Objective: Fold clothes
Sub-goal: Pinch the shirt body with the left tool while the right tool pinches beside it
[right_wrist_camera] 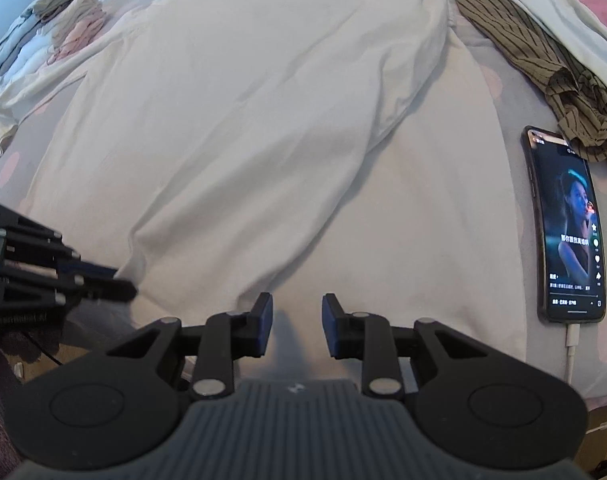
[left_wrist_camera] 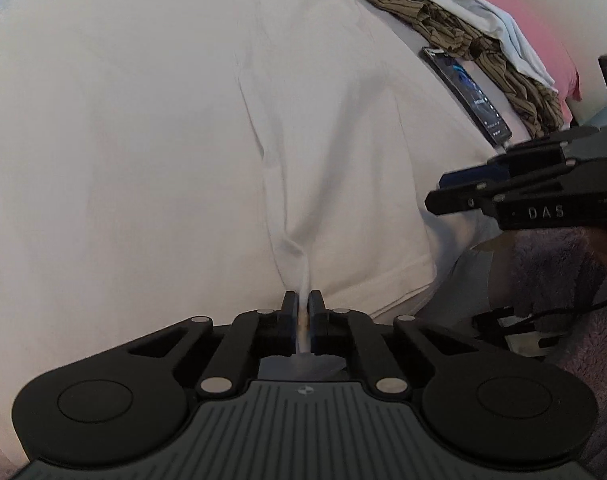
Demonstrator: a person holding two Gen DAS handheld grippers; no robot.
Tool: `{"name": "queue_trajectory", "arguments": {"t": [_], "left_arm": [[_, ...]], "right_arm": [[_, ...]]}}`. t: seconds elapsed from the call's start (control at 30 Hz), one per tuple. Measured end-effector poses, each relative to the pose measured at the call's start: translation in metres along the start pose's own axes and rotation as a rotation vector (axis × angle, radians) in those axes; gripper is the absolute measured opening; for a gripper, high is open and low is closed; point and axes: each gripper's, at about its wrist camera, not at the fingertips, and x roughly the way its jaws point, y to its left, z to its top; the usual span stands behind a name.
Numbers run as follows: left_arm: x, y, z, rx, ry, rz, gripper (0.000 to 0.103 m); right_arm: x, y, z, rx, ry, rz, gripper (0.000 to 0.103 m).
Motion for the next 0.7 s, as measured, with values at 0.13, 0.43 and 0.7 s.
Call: {"name": "queue_trajectory", "arguments": {"t": [0.13,0.43,0.7], "left_arm": [[-0.008,0.025,0.001,-0.105,-0.023,-0.001,0.001],[-0.007,0.028,0.003,-0.111,-0.023,-0.011,0.001],[-0.009,0.027,0.005,-0.098,-0.02,-0.014,0.001]], "right_arm": [[-0.001,0.014,-0.009,-0.062,0.014,0.034,0.03],[0.012,0.034,-0.016,-0.058,0.056,0.124,0.03],[0.017,0.005,-0.009,0.216,0.038,0.26,0.028]]}}
